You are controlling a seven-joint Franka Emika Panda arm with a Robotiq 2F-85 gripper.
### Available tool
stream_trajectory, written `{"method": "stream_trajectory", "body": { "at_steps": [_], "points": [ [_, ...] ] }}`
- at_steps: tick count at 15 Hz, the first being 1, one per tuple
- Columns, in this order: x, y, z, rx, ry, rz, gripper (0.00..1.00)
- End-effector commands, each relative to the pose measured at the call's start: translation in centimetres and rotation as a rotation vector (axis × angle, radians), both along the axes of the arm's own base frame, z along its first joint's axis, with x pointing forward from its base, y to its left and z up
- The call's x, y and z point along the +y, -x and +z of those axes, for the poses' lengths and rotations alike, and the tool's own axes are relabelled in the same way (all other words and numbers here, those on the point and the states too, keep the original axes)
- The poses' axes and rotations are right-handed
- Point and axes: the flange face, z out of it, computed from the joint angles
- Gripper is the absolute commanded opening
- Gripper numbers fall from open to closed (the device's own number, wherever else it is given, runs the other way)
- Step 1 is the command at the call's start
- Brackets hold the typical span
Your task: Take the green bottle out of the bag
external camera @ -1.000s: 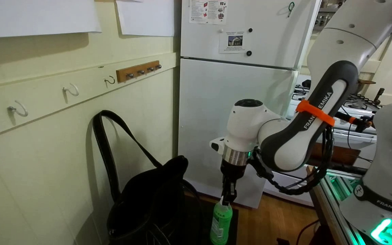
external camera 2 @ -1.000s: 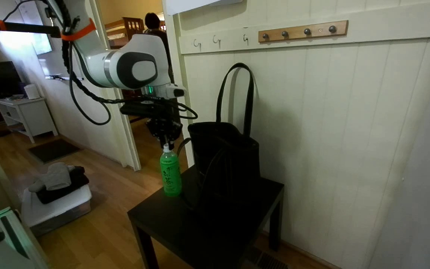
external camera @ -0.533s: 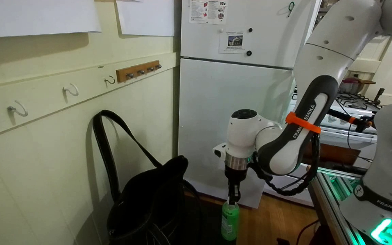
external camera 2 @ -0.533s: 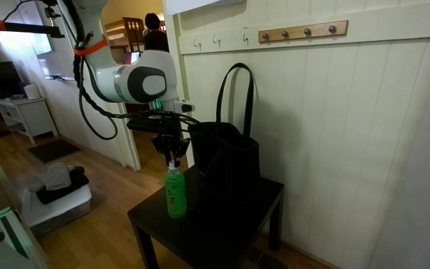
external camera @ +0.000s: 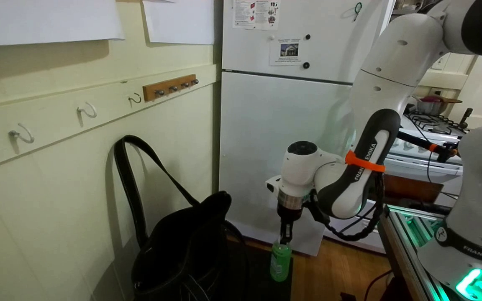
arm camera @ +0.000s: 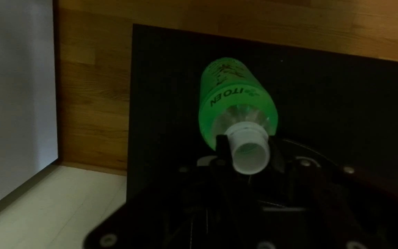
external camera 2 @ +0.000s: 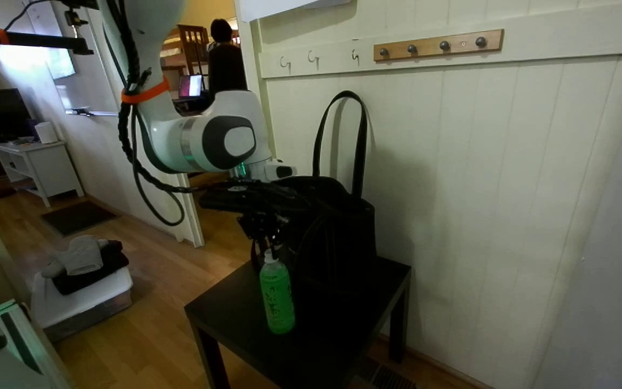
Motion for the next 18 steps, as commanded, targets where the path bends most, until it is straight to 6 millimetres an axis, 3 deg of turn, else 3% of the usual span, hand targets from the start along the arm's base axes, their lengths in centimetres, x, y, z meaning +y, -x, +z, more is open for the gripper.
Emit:
{"method": "stream_trajectory", "body": {
  "at_steps": [1, 11, 18],
  "points": [
    [0.0, 0.0, -1.8, -0.063, 0.000, -0.038, 0.08],
    [0.6, 0.7, -6.1, -0.136, -0.096, -0.126, 0.08],
    [0.1, 0.3, -7.6, -0.100, -0.119, -0.165, 0.08]
  ]
}}
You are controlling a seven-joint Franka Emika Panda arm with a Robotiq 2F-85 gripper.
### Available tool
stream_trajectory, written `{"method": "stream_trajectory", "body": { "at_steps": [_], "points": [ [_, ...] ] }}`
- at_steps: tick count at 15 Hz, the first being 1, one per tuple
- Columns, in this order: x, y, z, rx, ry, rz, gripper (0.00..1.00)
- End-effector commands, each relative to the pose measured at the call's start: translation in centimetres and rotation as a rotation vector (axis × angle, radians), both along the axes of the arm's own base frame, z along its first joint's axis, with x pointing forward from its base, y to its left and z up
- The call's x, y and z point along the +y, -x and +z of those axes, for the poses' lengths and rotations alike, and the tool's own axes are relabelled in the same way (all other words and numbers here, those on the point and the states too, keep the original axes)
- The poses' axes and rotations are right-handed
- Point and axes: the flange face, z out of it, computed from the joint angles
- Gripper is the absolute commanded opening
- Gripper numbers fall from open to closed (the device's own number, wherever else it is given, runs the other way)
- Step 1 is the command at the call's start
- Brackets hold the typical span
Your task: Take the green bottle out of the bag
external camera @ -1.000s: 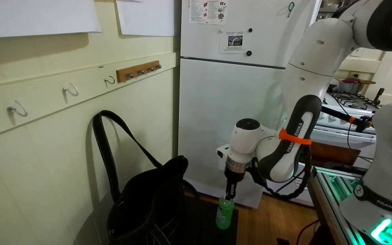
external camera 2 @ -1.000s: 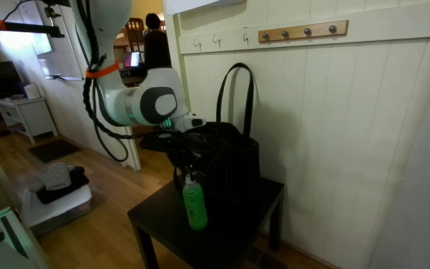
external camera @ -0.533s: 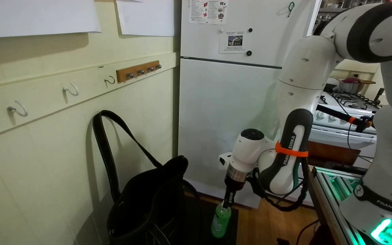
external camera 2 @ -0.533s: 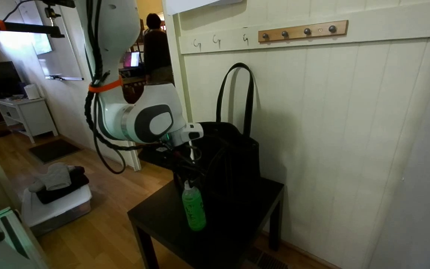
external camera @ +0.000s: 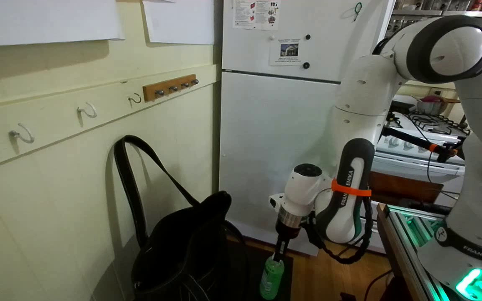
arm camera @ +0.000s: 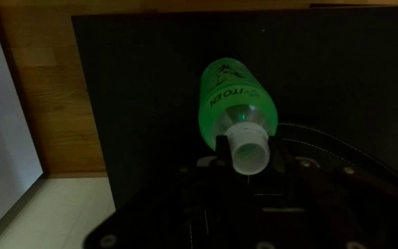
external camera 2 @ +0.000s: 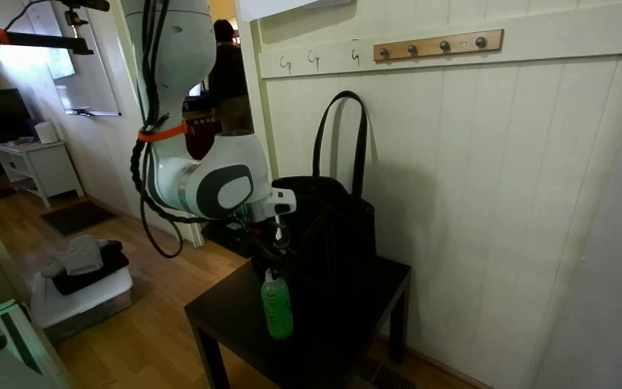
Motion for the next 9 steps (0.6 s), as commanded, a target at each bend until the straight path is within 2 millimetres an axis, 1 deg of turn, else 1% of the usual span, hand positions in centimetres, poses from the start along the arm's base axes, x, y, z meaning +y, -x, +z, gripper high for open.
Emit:
{"method": "stream_trajectory", "body": {
  "at_steps": [1, 9],
  "points": [
    [-0.2, -0.5, -1.1, 0.006, -0.014, -0.013, 0.08],
    [-0.1, -1.4, -2.3, 0.026, -0.014, -0.006, 0.08]
  ]
}}
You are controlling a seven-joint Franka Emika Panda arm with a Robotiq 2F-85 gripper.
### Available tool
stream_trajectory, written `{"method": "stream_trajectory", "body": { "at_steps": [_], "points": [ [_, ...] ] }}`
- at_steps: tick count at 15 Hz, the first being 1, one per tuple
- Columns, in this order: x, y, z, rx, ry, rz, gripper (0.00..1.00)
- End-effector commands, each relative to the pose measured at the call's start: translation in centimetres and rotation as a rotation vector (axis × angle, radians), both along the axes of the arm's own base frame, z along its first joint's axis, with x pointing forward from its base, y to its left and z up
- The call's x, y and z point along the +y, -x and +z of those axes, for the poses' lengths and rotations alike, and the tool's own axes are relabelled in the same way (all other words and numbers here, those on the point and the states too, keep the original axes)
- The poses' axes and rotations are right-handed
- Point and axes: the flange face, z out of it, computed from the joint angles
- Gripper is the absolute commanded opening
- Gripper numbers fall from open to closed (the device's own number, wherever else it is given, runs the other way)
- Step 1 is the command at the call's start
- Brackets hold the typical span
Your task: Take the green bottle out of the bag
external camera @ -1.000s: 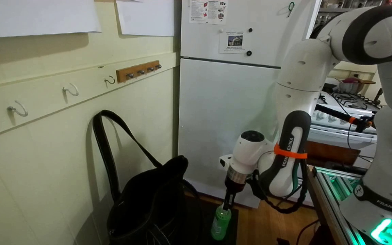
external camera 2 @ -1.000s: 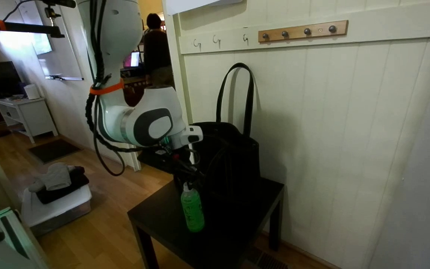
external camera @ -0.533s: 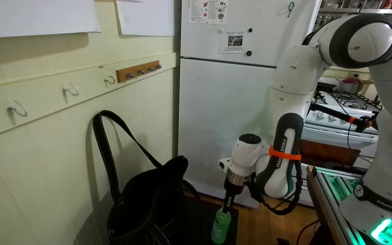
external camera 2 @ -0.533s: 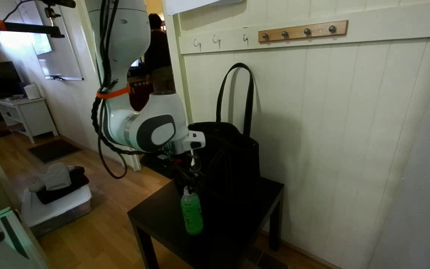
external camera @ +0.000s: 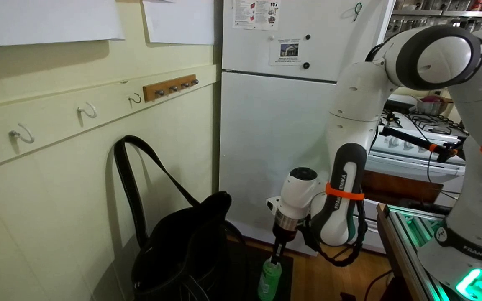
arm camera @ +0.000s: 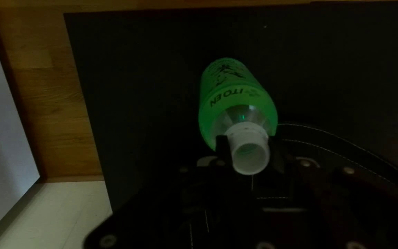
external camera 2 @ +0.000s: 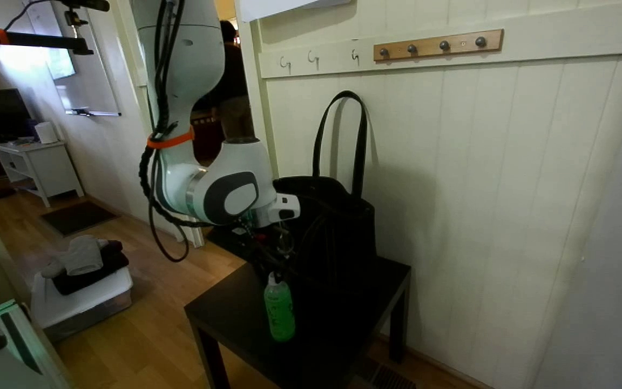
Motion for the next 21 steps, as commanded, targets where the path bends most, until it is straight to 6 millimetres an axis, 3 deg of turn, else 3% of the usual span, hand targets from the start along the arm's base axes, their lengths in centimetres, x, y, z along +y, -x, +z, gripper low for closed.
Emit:
{"method": "stream_trajectory", "body": {
  "at_steps": [1, 3, 5, 7, 12, 17, 21],
  "points": [
    [0.1, -0.7, -0.9, 0.021, -0.008, 0.003, 0.08],
    [0.2, -0.8, -1.1, 0.024, -0.008, 0.006, 0.08],
    [0.3, -1.0, -1.3, 0.028, -0.009, 0.008, 0.58],
    [0.4, -1.2, -1.4, 0.030, -0.010, 0.010, 0.61],
    [0.4, -1.4, -1.3, 0.026, -0.007, 0.012, 0.98],
    [0.5, -1.1, -0.3, 0.020, -0.005, 0.009, 1.00],
    [1.1, -0.8, 1.8, 0.010, 0.008, 0.015, 1.00]
  ]
}}
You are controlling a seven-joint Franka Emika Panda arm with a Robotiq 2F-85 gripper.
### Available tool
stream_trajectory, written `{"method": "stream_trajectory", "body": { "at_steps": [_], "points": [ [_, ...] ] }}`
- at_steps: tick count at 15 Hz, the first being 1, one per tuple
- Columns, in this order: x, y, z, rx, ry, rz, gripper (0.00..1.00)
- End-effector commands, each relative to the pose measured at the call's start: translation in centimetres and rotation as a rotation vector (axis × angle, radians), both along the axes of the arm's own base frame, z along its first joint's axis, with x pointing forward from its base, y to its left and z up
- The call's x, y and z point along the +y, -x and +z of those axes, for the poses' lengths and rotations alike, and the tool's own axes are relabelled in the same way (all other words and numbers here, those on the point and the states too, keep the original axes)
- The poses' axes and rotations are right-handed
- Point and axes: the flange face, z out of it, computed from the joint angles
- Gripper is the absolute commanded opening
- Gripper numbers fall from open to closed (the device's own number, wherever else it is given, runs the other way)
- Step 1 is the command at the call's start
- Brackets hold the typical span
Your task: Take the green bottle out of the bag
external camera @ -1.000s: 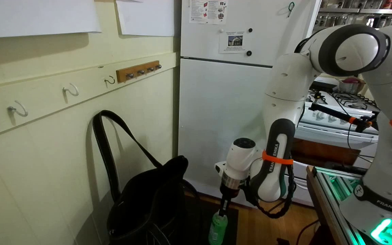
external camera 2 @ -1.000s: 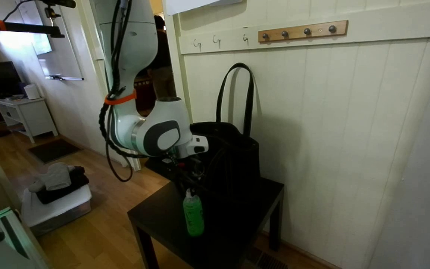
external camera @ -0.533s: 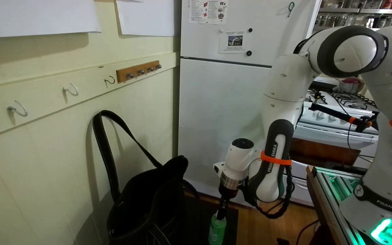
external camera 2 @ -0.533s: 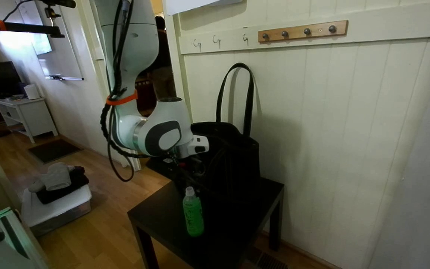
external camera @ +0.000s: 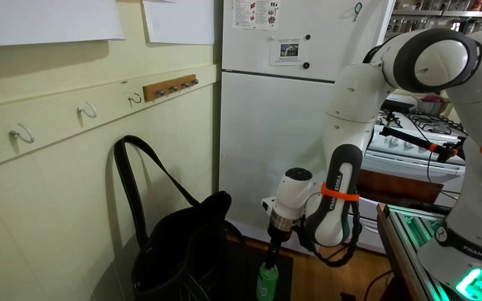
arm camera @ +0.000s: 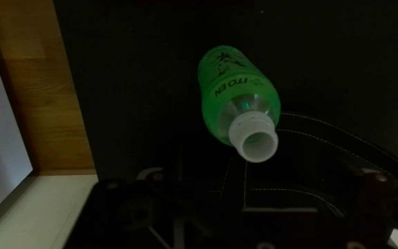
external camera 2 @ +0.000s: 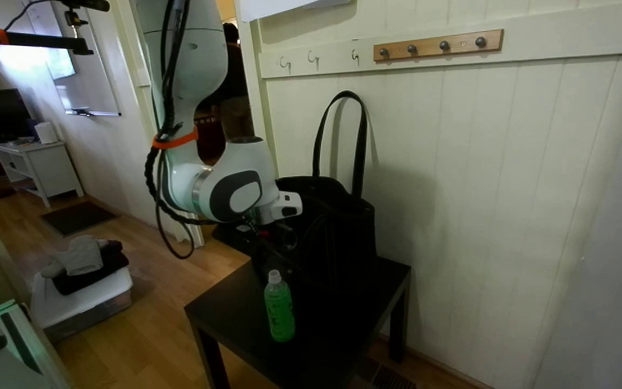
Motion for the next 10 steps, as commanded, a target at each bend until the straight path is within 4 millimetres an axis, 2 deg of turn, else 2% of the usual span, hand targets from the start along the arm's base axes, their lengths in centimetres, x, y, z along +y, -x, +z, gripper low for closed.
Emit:
{"method": "stream_trajectory", "body": {
  "at_steps": [1, 10],
  "points": [
    [0.8, 0.6, 2.6, 0.016, 0.011, 0.009, 1.00],
    [3.3, 0.5, 9.2, 0.050, 0.014, 0.045, 1.00]
  ]
}}
